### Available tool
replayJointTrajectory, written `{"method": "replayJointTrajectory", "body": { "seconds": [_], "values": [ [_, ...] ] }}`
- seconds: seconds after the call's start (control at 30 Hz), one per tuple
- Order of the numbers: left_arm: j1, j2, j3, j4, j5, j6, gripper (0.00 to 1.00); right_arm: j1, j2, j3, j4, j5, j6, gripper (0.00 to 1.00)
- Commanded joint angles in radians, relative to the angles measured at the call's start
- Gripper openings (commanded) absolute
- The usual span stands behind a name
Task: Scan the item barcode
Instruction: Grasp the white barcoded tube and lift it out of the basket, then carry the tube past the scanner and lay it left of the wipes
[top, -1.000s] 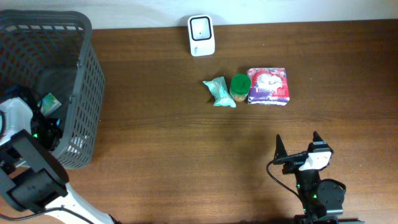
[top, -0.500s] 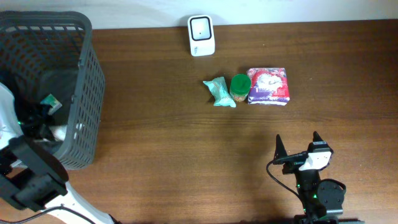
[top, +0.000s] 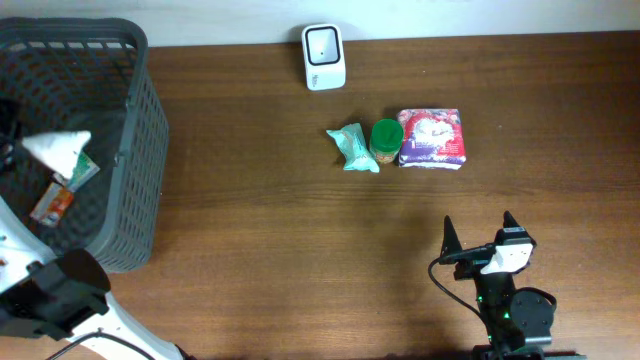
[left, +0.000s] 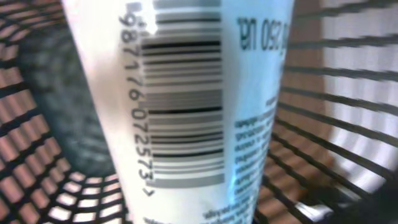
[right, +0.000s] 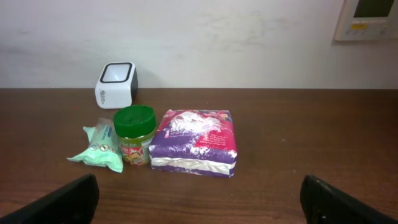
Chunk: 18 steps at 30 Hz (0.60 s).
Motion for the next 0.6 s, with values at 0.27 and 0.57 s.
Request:
{"method": "replayJointTrajectory", "body": {
  "seconds": [0.27,0.57],
  "values": [
    [-0.171,-0.175,0.124,0.013,0.146,0.180,0.00,0.007,-0.006,-0.008,-0.003,0.008,0.003,0.99],
    [-0.493,-0.150,0.122,0.033,0.132,0.437,0.00,0.007,-0.006,-0.008,-0.003,0.008,0.003,0.99]
  ]
}}
